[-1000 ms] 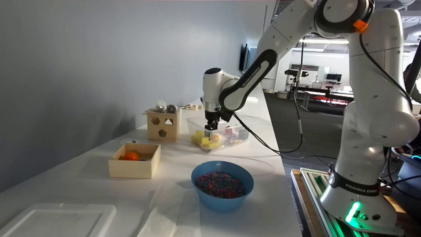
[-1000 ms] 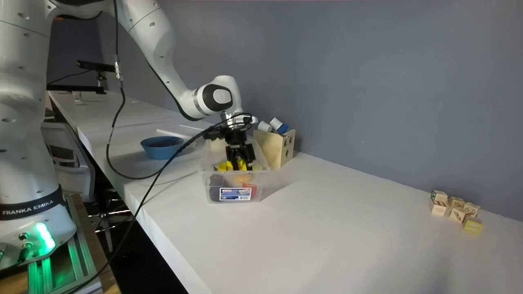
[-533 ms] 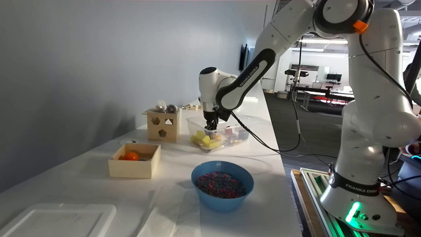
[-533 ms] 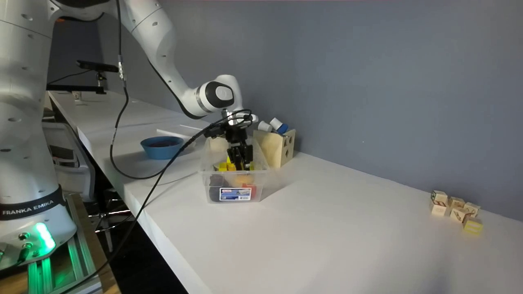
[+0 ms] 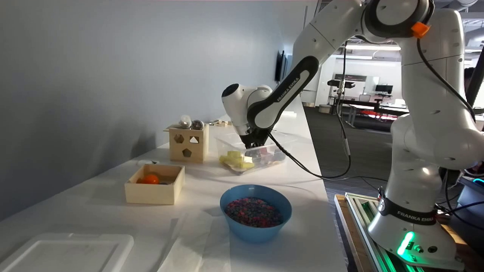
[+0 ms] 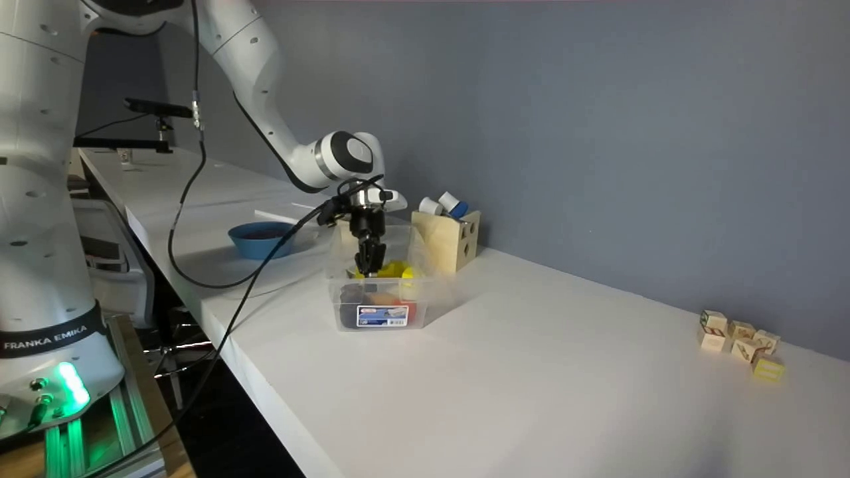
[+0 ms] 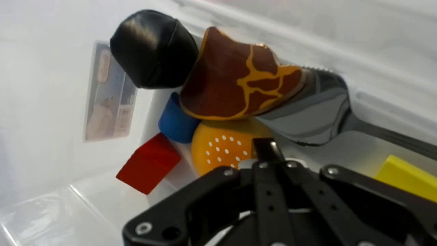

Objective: Remove the object from the clear bowl and place it on the table

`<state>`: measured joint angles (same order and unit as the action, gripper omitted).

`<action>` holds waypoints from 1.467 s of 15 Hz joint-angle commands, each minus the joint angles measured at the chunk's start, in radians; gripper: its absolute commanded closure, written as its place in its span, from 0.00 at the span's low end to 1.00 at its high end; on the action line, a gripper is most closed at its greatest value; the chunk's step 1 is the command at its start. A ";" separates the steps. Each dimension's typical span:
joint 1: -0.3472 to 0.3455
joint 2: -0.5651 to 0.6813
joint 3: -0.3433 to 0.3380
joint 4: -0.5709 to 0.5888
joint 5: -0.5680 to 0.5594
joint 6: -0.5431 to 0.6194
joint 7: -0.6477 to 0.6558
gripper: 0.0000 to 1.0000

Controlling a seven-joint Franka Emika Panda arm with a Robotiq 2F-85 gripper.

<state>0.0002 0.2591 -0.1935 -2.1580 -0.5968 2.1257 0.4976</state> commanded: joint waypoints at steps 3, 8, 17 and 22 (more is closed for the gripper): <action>-0.003 -0.036 0.000 -0.020 -0.005 -0.066 0.128 1.00; -0.020 -0.112 -0.013 -0.058 -0.013 -0.056 0.328 1.00; -0.072 -0.080 0.008 -0.062 0.122 0.042 0.275 0.46; -0.064 -0.056 -0.013 -0.086 0.111 0.183 0.382 0.12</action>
<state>-0.0601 0.1974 -0.1998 -2.2239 -0.4750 2.2395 0.8197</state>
